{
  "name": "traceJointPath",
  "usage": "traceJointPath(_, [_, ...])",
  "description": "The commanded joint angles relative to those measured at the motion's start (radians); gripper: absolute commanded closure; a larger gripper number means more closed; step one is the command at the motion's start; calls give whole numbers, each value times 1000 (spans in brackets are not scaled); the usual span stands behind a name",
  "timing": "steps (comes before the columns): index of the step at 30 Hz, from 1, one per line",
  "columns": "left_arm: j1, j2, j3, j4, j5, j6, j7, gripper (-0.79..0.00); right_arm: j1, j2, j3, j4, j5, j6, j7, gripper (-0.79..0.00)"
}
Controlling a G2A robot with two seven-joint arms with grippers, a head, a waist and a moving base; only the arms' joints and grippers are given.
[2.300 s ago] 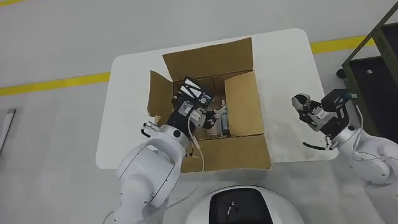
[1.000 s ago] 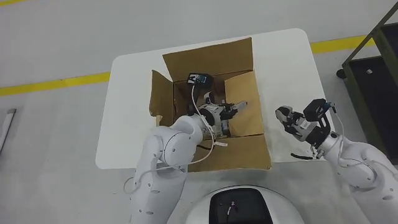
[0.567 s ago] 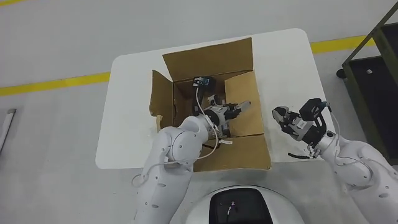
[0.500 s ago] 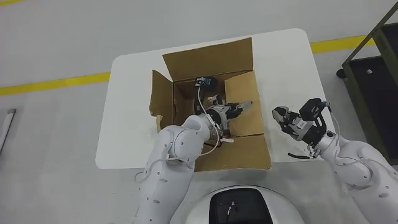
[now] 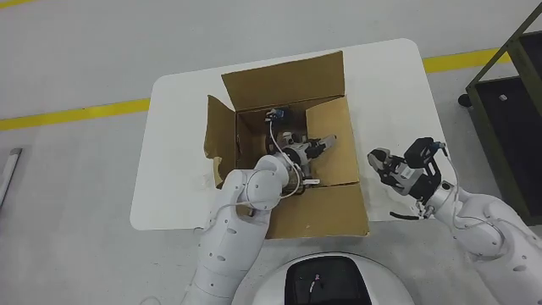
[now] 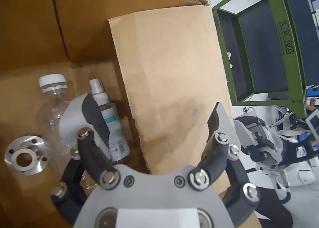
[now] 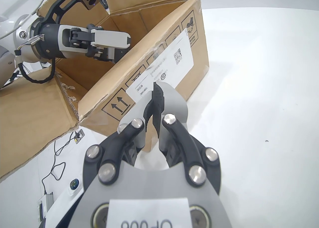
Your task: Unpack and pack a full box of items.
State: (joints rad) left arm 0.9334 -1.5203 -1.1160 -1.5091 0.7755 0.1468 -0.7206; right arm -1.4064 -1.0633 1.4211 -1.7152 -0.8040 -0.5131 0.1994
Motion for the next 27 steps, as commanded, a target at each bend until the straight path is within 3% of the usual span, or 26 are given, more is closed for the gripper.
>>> traceJointPath(1, [5,-2,-9,-1,-65,9,2,-785,3,-1,-5,1,1,-3,3,0])
traceJointPath(12, [19,-12,-55,14,-338,92,1,-785,32,-7,-40,27,27,-16,11,0])
traceJointPath(27, [31,-7,-77,-21,-528,83,-21,-785,46,-12,-56,44,42,-19,6,0])
